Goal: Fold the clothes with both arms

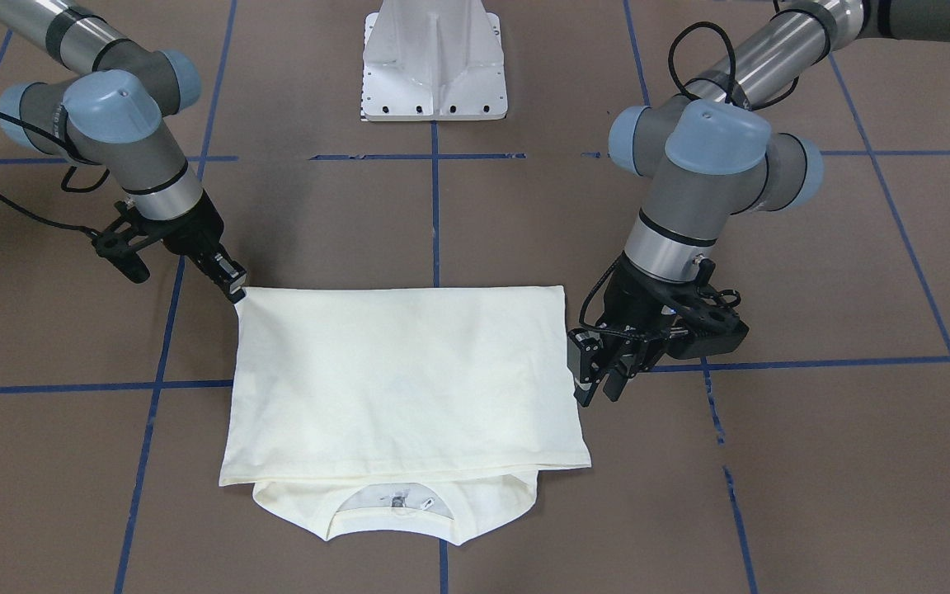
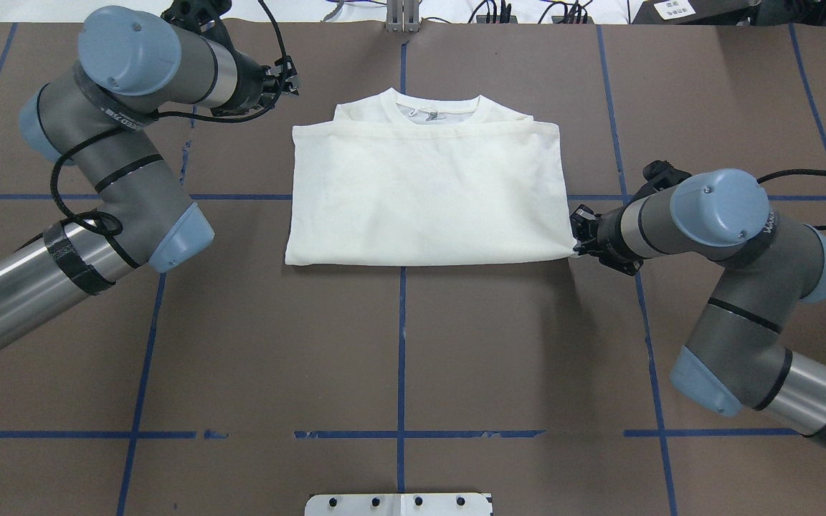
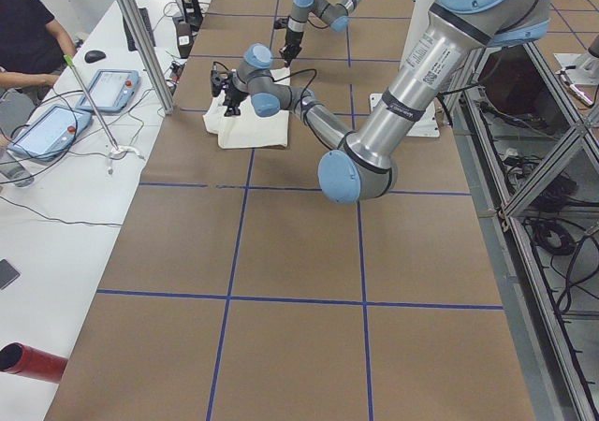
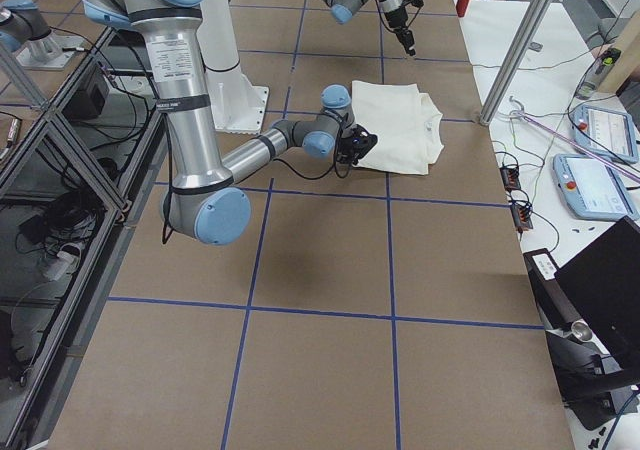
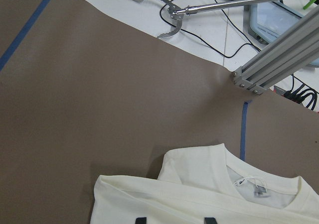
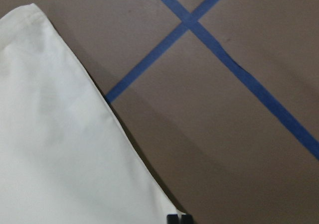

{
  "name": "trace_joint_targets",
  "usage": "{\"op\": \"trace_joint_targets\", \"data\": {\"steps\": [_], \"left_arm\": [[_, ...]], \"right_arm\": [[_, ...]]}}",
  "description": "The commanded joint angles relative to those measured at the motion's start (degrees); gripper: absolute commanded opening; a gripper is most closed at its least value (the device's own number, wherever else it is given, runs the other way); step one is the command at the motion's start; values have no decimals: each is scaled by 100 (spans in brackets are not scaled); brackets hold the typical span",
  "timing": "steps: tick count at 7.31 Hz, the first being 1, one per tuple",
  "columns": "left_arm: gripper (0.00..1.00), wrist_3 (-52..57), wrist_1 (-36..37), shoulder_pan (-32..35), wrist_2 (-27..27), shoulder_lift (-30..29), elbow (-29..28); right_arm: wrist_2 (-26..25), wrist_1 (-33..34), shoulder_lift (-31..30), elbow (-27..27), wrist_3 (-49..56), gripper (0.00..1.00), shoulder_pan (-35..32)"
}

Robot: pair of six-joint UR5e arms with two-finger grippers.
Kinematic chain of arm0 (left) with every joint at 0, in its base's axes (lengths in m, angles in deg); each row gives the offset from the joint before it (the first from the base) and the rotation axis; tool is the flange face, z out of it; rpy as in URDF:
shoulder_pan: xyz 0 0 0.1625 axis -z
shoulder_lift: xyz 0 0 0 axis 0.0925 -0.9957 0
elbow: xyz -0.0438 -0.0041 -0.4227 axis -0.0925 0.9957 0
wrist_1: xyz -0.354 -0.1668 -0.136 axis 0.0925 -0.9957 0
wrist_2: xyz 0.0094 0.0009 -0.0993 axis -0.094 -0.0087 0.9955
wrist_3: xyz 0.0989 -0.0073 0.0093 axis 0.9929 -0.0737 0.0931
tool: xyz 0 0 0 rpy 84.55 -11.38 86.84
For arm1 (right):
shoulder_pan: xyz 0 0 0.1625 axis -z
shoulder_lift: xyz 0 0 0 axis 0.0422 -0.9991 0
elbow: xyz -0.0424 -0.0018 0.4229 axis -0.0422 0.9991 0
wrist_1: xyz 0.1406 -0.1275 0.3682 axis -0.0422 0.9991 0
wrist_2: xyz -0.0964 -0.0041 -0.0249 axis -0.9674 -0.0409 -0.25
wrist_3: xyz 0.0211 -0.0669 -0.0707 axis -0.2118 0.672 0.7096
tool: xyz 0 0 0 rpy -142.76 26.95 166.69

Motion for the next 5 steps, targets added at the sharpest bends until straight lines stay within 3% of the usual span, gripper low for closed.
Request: {"op": "trace_joint_targets", "data": {"steps": [1,3,4,5], "left_arm": [[49,-68,-7,9,306,3,217],[49,-837,-16,-192,798,20,612],[51,-1242,-16,-524,809,55,832],[55,-1551,-16,-771,800,90,973]], "right_arm": [[609,18,-1227,-1310,-20,0,227],[1593,18,-2232,-2412,-98,0,857],[1946,27,-2306,-2572,-308,0,1349],[1958,18,-2463,-2617,-336,8,1893]]}}
